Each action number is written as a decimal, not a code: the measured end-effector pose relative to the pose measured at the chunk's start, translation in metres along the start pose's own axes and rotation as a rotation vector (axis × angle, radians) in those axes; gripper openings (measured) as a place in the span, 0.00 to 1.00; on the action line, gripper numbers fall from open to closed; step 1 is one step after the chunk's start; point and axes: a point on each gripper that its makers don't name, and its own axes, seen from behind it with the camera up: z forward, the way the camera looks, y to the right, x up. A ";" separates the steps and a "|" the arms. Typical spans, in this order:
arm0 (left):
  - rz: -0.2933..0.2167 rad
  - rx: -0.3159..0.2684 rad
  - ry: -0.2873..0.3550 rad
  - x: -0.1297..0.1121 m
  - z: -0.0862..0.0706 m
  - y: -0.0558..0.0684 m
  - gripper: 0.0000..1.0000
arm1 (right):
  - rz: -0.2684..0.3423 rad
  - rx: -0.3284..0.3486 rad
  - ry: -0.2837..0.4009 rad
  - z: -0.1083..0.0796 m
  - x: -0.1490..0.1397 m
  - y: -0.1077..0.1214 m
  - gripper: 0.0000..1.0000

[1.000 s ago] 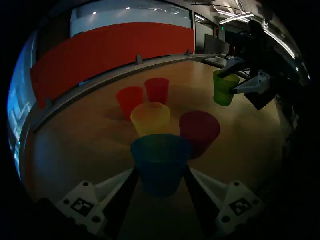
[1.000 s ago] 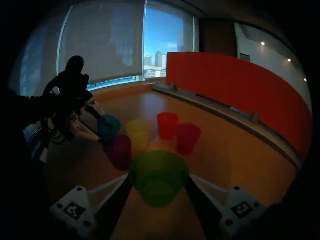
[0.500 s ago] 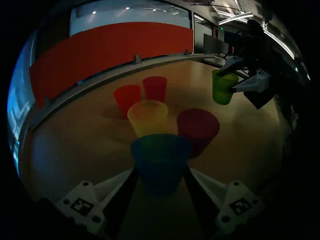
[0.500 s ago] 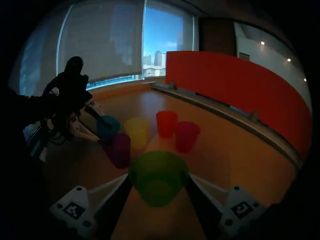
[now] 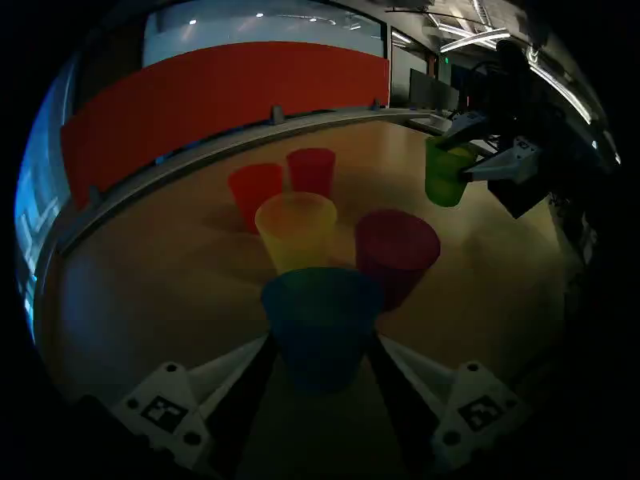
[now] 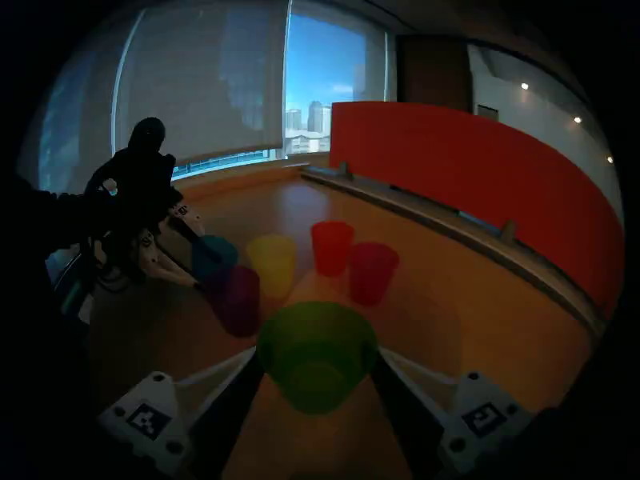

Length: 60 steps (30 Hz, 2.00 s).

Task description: Pour water

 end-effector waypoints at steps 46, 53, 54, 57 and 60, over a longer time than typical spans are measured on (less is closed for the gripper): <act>-0.006 0.045 -0.095 -0.050 -0.036 -0.002 0.79 | 0.019 0.034 -0.101 0.026 -0.039 -0.010 0.90; -0.026 0.078 -0.058 -0.050 -0.056 -0.003 0.79 | 0.010 0.042 -0.127 0.032 -0.046 -0.012 0.90; -0.029 0.082 -0.053 -0.049 -0.058 -0.003 0.79 | 0.010 0.042 -0.129 0.032 -0.047 -0.012 0.90; -0.039 0.096 -0.040 -0.048 -0.064 -0.005 0.79 | 0.011 0.043 -0.130 0.032 -0.047 -0.012 0.91; -0.052 0.112 -0.026 -0.048 -0.069 -0.008 0.79 | 0.012 0.043 -0.130 0.032 -0.048 -0.011 0.91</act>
